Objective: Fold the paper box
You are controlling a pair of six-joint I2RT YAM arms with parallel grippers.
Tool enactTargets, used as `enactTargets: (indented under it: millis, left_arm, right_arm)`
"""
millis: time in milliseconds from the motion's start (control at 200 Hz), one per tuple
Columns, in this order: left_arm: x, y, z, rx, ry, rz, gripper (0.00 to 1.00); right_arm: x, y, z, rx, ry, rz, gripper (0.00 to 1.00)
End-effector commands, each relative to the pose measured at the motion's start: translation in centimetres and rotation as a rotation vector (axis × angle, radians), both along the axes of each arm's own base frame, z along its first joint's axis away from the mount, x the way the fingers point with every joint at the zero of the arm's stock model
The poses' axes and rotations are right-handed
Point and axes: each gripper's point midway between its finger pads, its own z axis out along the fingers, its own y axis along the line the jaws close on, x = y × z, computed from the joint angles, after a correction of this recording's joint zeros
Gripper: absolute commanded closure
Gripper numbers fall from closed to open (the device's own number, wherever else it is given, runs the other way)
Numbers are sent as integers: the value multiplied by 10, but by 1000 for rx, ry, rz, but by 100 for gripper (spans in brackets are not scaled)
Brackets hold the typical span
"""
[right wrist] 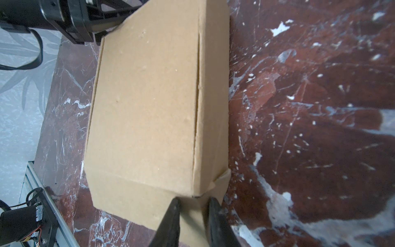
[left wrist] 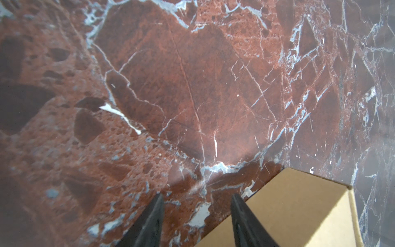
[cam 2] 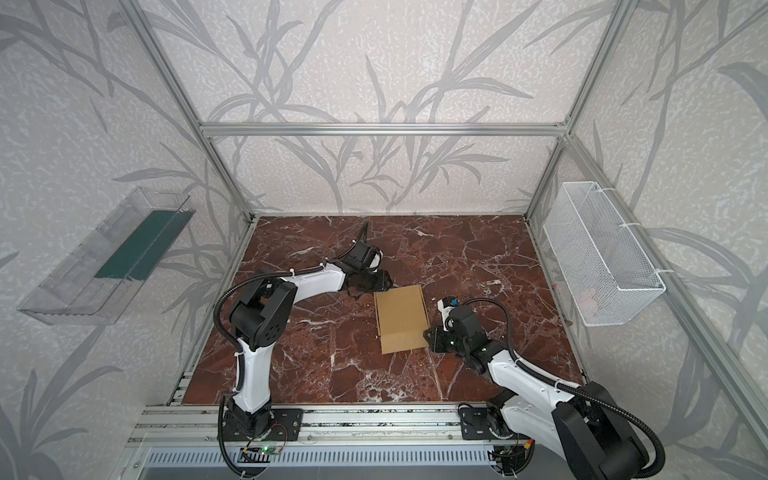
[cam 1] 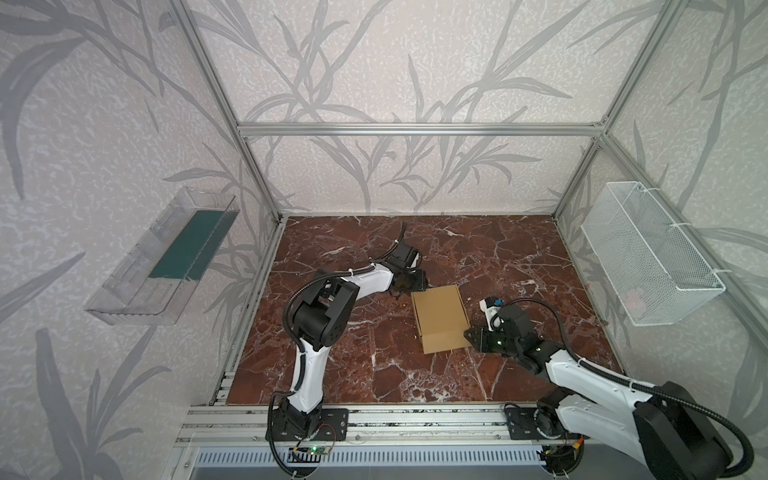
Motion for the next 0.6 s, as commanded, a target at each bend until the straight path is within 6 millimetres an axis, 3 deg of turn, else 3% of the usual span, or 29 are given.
enactTargets:
  millis: [0,255,595]
  left_arm:
    - [-72,18,-65,121,281,-64,47]
    - [-72,18,-66,122,286,-66,47]
    - [-72,19,-64,130,282,-67,47]
  right_arm:
    - [16,-1,11,6,-90,-29,74]
    - [15,-2,9,7,-98,-30,73]
    - [4,-12,25,2,-95,-57,67]
